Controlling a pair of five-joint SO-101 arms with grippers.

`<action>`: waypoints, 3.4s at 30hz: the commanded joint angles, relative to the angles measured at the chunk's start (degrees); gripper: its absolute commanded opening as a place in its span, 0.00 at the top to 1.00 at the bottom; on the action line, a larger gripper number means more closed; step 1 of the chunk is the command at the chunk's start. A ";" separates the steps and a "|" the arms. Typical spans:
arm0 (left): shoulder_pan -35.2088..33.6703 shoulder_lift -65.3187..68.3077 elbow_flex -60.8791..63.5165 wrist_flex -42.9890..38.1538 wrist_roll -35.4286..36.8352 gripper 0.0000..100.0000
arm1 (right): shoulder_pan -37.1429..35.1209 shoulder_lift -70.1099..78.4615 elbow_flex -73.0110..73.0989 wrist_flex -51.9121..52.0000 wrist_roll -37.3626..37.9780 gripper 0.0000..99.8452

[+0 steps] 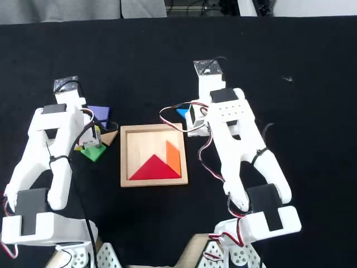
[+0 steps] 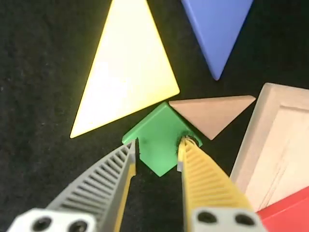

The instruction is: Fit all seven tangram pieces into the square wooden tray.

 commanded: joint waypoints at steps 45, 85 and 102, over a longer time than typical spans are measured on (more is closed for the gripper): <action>2.07 -11.25 4.26 -2.20 0.18 0.68 | -0.79 -3.21 -3.03 2.64 1.93 0.86; -5.41 -8.97 -13.41 11.25 -9.76 0.82 | 3.34 -3.03 13.32 -25.32 6.77 0.86; 6.46 6.86 -22.02 11.25 -38.15 0.82 | 3.60 -3.03 15.25 -29.10 8.62 0.86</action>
